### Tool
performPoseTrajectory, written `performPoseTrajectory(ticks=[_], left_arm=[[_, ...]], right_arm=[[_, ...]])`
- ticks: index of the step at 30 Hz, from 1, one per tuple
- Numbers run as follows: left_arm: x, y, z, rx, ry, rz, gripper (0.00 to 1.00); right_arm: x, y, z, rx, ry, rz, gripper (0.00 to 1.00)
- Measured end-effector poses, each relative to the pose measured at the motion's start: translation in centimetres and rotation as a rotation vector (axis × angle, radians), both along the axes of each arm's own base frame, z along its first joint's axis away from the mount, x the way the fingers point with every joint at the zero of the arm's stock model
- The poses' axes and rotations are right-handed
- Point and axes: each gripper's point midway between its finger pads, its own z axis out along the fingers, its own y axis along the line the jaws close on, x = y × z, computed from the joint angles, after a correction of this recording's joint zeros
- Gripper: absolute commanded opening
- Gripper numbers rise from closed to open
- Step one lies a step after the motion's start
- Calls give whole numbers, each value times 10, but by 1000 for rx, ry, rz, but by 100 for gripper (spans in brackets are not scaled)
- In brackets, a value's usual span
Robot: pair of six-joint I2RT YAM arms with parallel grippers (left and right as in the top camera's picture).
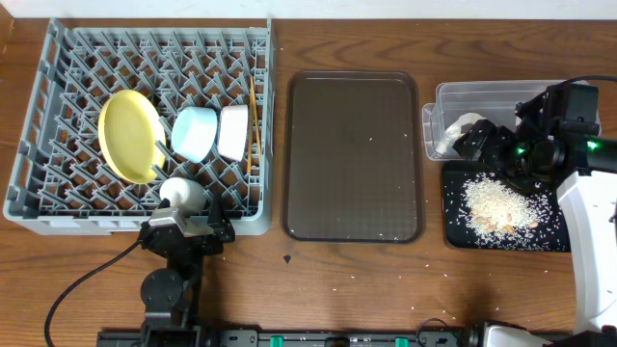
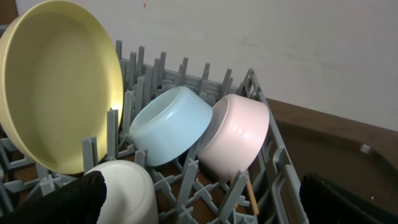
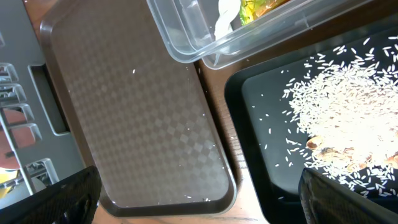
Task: Sort waste into correct bins and load items into the dishwasher
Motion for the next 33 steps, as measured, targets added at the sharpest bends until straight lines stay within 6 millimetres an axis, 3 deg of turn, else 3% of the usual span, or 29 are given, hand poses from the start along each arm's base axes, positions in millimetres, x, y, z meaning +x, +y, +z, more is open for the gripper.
performPoseTrajectory(ticks=[8,12,15,18,21,23,26,30,33], left_arm=[[0,0,0,0,0,0,99],[0,0,0,0,0,0,99],[0,0,0,0,0,0,99],[0,0,0,0,0,0,99],[0,0,0,0,0,0,99],[0,0,0,0,2,0,99],[0,0,0,0,3,0,99],[0,0,0,0,3,0,99],[0,0,0,0,3,0,99]], right_arm=[[1,-1,0,-4,-4,-1,99],[3,-10,0,-67,-16,-2,99],[14,-13,18,-126,-162,50,99],[16,2,55,-204,-414,173,99],[-8,26,82,-298,-663,331,99],[-21,32,86,-346,-765,383,99],[-44,37,69,-415,-880,438,99],[-70,38,14,-455,-910,473,99],[-79,39,-9,-482,-987,472,99]])
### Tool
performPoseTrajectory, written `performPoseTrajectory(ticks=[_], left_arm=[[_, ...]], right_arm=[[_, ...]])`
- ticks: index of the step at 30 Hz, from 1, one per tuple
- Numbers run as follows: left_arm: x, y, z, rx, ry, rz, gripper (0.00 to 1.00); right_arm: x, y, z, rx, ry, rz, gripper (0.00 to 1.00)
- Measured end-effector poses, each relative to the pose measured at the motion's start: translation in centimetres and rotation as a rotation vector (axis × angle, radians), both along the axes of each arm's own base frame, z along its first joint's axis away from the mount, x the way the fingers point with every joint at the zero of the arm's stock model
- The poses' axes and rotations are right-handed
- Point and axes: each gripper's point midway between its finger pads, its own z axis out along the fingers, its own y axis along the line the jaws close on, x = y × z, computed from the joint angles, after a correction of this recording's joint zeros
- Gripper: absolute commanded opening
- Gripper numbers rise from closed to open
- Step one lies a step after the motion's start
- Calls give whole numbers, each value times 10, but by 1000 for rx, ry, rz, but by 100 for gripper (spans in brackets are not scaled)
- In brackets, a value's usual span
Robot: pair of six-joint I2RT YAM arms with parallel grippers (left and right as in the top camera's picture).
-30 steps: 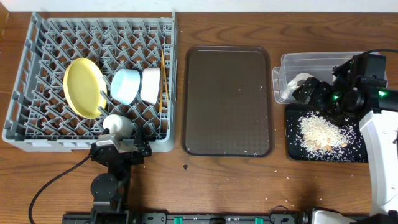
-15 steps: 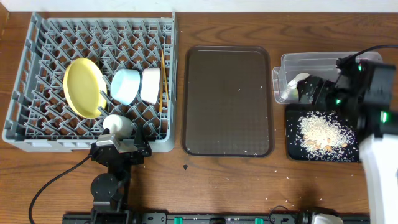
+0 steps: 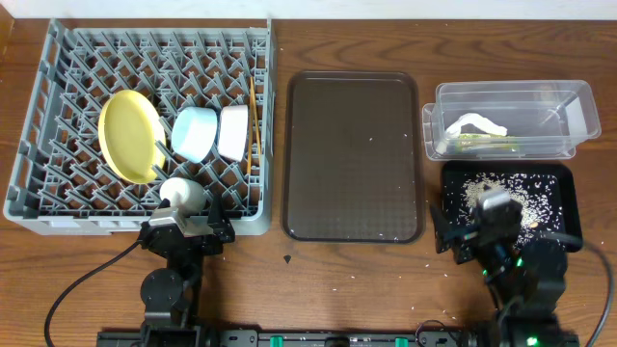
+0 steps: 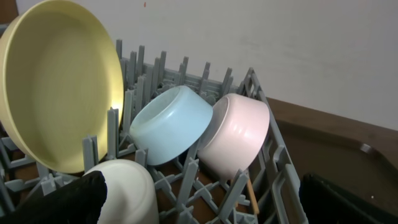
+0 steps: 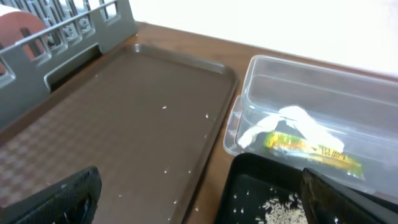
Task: Sort waste into correct bins and load items into the dishwasher
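Observation:
The grey dish rack (image 3: 58, 207) holds a yellow plate (image 3: 130, 135), a blue bowl (image 3: 196, 132), a pink bowl (image 4: 236, 134), a white cup (image 3: 182, 193) and a wooden stick (image 3: 254, 120). My left gripper (image 3: 185, 229) is open at the rack's front edge, with the white cup (image 4: 127, 190) right beside its left finger. The clear bin (image 3: 569, 96) contains a white tissue (image 5: 292, 118) and a yellow-green wrapper (image 5: 311, 147). Rice lies in the black tray (image 3: 559, 183). My right gripper (image 3: 482, 226) is open and empty, low at the black tray's front left corner.
A brown serving tray (image 3: 353, 154) with a few rice grains lies between the rack and the bins. Scattered grains dot the wooden table near its front edge. The rack wall (image 5: 93, 31) shows at the far left of the right wrist view.
My right arm was over the clear bin and black tray at the far right; now it is drawn back low at the table's front, looking across both trays. The left arm has not moved.

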Motion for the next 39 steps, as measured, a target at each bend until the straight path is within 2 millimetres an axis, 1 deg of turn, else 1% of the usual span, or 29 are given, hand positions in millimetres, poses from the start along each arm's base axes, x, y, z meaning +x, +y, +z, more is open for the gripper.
performPoseTrajectory(ticks=[2,5,7,10,14,19,21,39], left_arm=[[0,0,0,0,0,0,99],[0,0,0,0,0,0,99],[0,0,0,0,1,0,99],[0,0,0,0,1,0,99],[0,0,0,0,1,0,99],[0,0,0,0,1,0,99],[0,0,0,0,1,0,99],[0,0,0,0,1,0,99]], right_arm=[[-1,1,-5,-1,-74,3,99],[-2,2,-6,-1,-194,9,99],[-3,3,-9,-1,-227,15,99],[-5,5,4,-2,-286,25,99],[-6,6,3,-3,-285,27,99],[-10,21,3,5,-284,89,99],[-10,24,3,6,-284,100,99],[-11,25,3,7,-283,104,99]])
